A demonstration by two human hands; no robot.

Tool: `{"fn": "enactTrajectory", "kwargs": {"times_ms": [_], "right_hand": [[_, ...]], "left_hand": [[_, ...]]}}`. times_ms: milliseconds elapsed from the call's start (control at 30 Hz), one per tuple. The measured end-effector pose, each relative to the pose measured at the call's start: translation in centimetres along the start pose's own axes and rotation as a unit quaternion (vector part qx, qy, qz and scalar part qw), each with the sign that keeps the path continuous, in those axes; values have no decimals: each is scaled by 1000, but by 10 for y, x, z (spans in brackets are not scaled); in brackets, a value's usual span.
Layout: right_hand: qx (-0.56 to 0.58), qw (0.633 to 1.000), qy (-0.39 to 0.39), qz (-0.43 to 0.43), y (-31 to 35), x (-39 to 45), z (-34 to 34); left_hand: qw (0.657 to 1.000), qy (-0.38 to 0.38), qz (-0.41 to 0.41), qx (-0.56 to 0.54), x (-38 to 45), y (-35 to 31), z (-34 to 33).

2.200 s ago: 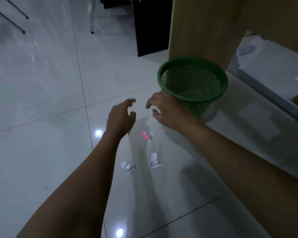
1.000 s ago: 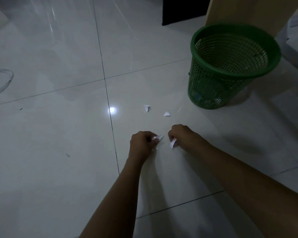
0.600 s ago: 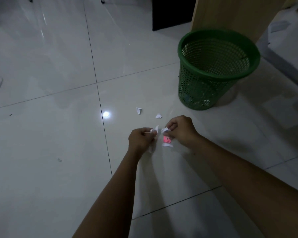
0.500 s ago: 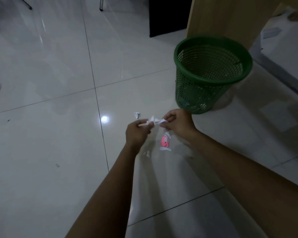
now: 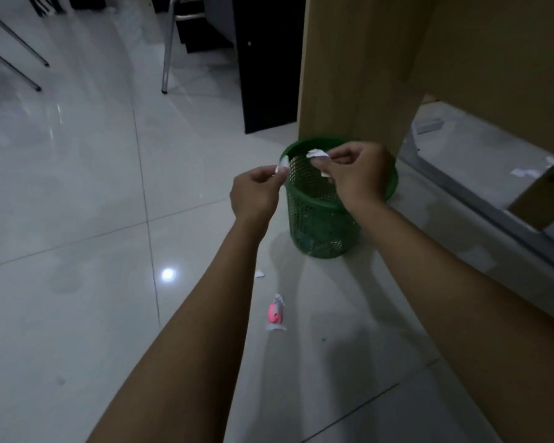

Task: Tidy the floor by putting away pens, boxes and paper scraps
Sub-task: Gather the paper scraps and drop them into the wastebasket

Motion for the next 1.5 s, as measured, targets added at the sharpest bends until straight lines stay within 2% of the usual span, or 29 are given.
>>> {"fn": "enactTrajectory", "kwargs": {"times_ms": [167,233,300,400,467,600,667,767,833,933,1033,1067,1133,1300,1400,1500], "right_hand": [[-136,990,-31,26,-39,17,26],[-171,983,-5,72,-45,24,25],[-214,970,42,108,-48,31,18],[-225,962,102,114,-51,36,11],[-224,957,123,139,-51,32,7],[-206,942,114,240,-31,10,0],[-196,927,121,295,-10,-3,-11],[-211,884,215,358,11,-35,-43],[-234,857,315,335,6,-57,-68],[-291,811,442,249,-25,-78,-99],[-384,744,494,235,-59,-87,-122],[-398,732,503,231,-67,-87,-129],[-402,727,511,222,-79,-88,-141],[-371,744,505,231,-95,-95,-173],[-350,750,517,221,-111,-102,-185],[-338,754,519,218,-129,-112,-187]], "left_hand": [[987,18,-70,146,-1,-6,-46],[978,30,-87,188,3,-3,-53],[952,75,-115,275,6,2,-58],[918,135,-153,339,9,10,-60],[922,125,-181,318,6,13,-52],[924,22,-252,288,-14,27,-12],[923,-5,-233,306,-20,39,13],[932,15,-113,344,-26,66,56],[923,37,-49,381,-29,83,80],[884,94,-14,458,-31,102,97],[847,158,3,507,-27,119,98],[841,171,13,513,-24,125,98],[830,193,30,522,-18,136,96],[811,221,66,537,-9,164,103],[823,225,80,515,-15,179,113],[832,214,34,511,-33,192,119]]}}
Point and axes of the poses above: each hand's wrist, its own x-axis towards the middle knuckle, its own z-axis out of the back of the hand, y = z × x, the point moved 3 cm from there along x, towards the middle knuckle, and after that the axes turned 11 degrees about -x, right-handed, at the moved point
